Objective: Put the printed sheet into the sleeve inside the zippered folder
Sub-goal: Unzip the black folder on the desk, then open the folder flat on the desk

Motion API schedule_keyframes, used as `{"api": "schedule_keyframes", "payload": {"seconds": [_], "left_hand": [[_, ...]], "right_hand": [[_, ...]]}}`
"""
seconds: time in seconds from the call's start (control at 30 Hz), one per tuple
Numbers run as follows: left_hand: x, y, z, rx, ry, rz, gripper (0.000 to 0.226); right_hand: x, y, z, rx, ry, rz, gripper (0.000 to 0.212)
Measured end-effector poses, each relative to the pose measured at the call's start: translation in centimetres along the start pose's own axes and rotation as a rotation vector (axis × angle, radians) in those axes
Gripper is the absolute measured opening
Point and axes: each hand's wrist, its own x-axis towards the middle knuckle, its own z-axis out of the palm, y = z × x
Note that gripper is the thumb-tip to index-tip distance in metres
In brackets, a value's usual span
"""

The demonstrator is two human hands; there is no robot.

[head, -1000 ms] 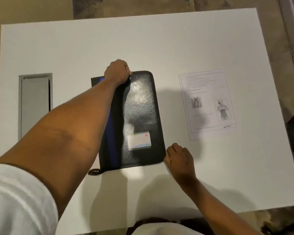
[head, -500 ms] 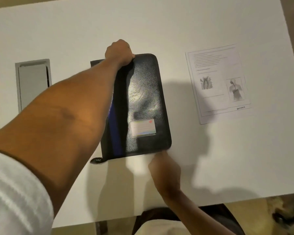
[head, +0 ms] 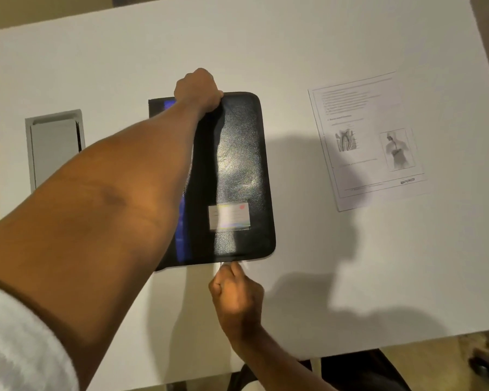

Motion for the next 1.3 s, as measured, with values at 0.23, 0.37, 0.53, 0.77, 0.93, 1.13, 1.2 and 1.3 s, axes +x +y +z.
{"api": "schedule_keyframes", "payload": {"seconds": [0.23,0.37,0.53,0.77,0.93,1.13,1.2,1.3], "left_hand": [[1.4,-1.4,-1.0,-0.107,0.052,-0.093,0.038],[1.6,-1.4,-1.0,-0.139,0.038,-0.127,0.040],[1.5,-0.6,-0.7,-0.142,0.014,-0.108,0.041],[1.6,0.0,-0.4,-0.120,0.004,-0.109,0.039],[1.3,-0.3,-0.6,-0.219,-0.014,-0.108,0.033],[-2.4,-1.0,-1.5,-0.374,0.123,0.036,0.040],[-4.9,-2.4,-1.6,-0.411,0.157,0.033,0.044],[-9.4,-5.3,-0.7,-0.364,0.193,-0.063,0.041]], "right_hand": [[1.5,2.1,-1.8,-0.099,0.275,-0.024,0.024],[2.0,2.3,-1.2,-0.170,0.292,-0.103,0.022],[1.5,1.0,1.4,-0.142,0.238,-0.265,0.015],[0.8,-1.8,3.8,-0.311,0.044,-0.303,0.013],[1.8,-1.2,1.2,-0.347,0.151,-0.310,0.016],[8.6,-0.9,-6.0,-0.063,0.318,-0.073,0.021],[11.1,-0.6,-8.0,-0.082,0.376,0.005,0.032],[14.2,0.2,-10.4,-0.148,0.273,0.109,0.048]]}}
